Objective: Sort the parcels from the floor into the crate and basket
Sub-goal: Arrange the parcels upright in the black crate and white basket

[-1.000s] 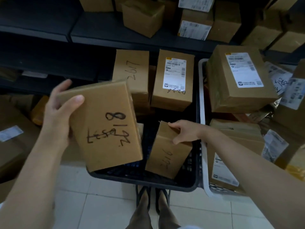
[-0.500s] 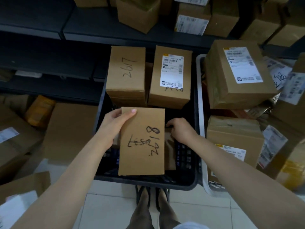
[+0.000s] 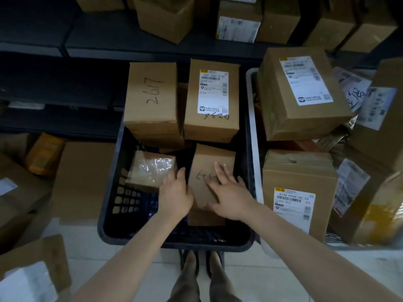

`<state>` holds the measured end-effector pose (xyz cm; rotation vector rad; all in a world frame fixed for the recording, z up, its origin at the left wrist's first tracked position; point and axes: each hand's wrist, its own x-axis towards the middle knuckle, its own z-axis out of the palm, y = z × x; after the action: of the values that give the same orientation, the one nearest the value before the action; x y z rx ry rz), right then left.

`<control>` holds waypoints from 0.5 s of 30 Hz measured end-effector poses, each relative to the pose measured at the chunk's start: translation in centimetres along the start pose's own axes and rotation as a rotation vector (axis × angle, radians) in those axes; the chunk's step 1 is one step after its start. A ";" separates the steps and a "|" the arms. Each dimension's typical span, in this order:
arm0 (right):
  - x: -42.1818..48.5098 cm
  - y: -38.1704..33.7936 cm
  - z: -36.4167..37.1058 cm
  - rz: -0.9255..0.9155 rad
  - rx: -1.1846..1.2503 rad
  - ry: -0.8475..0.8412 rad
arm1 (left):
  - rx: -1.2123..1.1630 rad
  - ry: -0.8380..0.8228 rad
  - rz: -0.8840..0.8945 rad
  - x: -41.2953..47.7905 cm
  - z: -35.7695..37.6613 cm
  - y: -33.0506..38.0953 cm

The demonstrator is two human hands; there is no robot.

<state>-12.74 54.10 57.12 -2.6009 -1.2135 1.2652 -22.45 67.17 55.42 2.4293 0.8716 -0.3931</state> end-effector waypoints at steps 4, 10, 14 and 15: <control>-0.3 -1.1 0.7 -0.023 -0.215 0.011 | 0.283 0.001 -0.006 0.5 -1.5 -3.4; -2.0 -1.2 1.1 -0.030 -0.401 -0.071 | 0.487 -0.162 -0.027 3.5 -3.7 -7.0; -2.0 -1.6 0.7 -0.091 -0.380 0.029 | 0.514 -0.099 -0.088 4.1 -4.7 -6.0; -2.0 -1.5 0.2 -0.102 -0.326 0.100 | 0.519 -0.125 -0.106 4.1 -5.1 -5.8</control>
<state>-14.61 53.85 58.80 -2.7290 -1.6309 0.9790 -22.67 75.87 55.64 2.7857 0.9339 -0.8972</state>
